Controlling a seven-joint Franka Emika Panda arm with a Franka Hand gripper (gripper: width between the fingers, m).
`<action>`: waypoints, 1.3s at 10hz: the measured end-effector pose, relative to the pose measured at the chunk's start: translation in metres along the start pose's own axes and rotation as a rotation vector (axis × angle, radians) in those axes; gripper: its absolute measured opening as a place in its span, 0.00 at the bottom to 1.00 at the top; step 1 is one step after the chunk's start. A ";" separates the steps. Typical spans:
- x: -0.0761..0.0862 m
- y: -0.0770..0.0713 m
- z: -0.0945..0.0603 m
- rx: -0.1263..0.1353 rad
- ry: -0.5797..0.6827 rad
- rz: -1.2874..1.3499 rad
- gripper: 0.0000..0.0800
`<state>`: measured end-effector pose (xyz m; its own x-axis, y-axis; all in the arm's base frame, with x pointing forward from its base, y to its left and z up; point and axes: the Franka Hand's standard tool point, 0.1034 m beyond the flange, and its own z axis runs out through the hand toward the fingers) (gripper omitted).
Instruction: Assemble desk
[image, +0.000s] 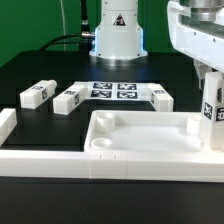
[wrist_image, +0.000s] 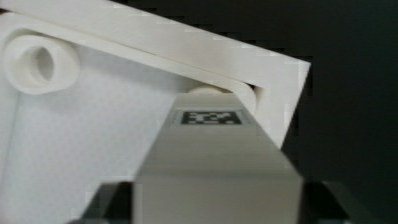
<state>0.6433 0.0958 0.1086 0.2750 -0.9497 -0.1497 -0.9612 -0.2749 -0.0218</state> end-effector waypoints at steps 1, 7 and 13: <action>0.000 0.000 0.000 -0.001 0.000 -0.030 0.62; 0.000 -0.001 -0.002 -0.003 -0.002 -0.463 0.81; -0.005 0.000 -0.001 -0.045 0.043 -0.939 0.81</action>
Offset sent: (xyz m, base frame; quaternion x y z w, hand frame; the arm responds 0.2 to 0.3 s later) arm 0.0000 0.0000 0.0000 0.0000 0.0000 -0.1938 0.9810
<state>0.6422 0.1004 0.1099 0.9384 -0.3413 -0.0538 -0.3447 -0.9356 -0.0765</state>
